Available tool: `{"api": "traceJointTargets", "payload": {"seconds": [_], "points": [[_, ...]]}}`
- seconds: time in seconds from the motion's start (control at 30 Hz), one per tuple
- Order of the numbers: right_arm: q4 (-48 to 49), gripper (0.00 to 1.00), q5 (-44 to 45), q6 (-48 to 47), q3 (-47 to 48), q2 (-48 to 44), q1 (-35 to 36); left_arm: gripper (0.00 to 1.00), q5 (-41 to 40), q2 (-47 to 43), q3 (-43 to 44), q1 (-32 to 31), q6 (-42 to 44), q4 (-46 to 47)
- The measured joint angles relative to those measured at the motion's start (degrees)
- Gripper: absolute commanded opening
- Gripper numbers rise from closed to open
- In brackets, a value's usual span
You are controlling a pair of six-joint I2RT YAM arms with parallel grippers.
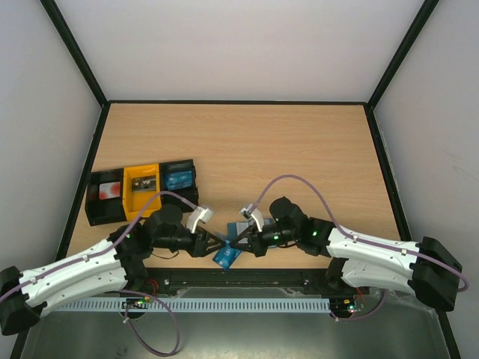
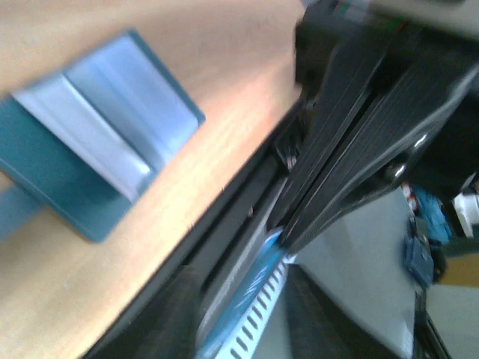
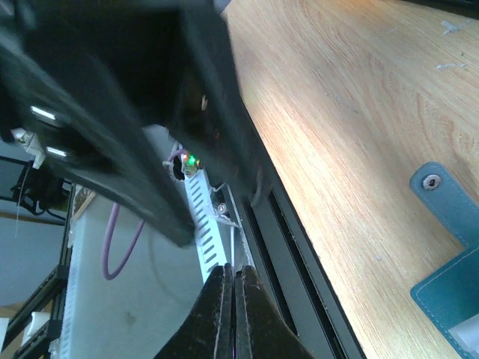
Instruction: Take the credit cards out of the card holder
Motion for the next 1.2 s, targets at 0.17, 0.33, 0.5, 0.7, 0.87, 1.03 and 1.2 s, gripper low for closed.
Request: {"api": "traceJointTargets", "payload": {"seconds": [0.17,0.33,0.5,0.7,0.87,1.03,1.2], "points": [[4.31,0.02,-0.17,3.26,-1.64,1.88,0.07,0.84,-9.44,-4.17,5.92,1.64,-2.36,-5.25],[11.04,0.02,2.58,8.90,-1.95,4.57,0.07,1.00,-20.26,-8.83,11.17,1.81,-5.27,-11.80],[16.72,0.02,10.49,14.51,-0.20,10.40,0.07,1.00,-30.86,-14.27,15.45,1.81,-8.37,-18.29],[22.77,0.02,19.76,21.33,6.01,22.16,0.07,1.00,-38.80,-19.54,17.84,1.84,-10.62,-22.67],[27.10,0.02,23.37,25.66,12.70,31.67,0.04,0.99,-42.56,-21.88,17.75,1.84,-11.56,-24.65],[30.25,0.02,26.58,28.76,14.88,32.09,0.00,0.97,-43.60,-21.59,14.84,1.84,-13.09,-23.30],[32.79,0.02,30.71,31.87,15.45,30.14,-0.28,0.80,-44.04,-20.11,10.49,1.84,-15.93,-19.93]]}}
